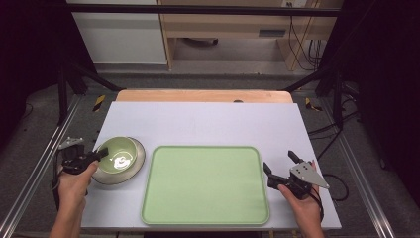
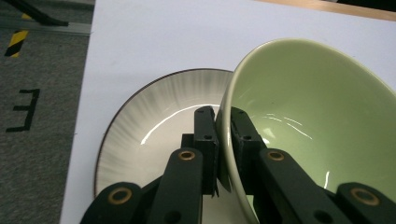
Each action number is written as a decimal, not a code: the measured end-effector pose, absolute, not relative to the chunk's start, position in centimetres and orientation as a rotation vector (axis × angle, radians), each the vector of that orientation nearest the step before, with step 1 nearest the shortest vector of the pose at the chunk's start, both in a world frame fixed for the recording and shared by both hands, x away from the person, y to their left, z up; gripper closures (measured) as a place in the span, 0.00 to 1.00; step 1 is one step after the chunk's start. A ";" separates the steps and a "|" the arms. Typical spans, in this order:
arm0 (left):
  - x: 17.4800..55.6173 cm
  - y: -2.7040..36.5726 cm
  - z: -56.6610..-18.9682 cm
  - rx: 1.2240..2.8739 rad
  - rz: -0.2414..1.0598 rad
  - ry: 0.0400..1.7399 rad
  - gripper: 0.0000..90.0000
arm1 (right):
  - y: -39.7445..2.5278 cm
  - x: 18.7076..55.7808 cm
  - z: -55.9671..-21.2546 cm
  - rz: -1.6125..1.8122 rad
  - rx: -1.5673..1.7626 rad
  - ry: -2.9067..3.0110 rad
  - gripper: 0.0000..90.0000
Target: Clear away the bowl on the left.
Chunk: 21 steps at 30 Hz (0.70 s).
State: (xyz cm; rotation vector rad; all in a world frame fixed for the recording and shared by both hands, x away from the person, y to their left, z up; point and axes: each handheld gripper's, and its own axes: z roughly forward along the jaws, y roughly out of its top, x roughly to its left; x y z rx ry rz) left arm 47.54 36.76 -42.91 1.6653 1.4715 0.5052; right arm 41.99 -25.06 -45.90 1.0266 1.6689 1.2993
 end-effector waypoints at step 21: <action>47.3 31.5 -41.7 1.743 0.432 1.321 0.93 | -25.0 42.0 -45.9 1.302 1.017 1.670 0.08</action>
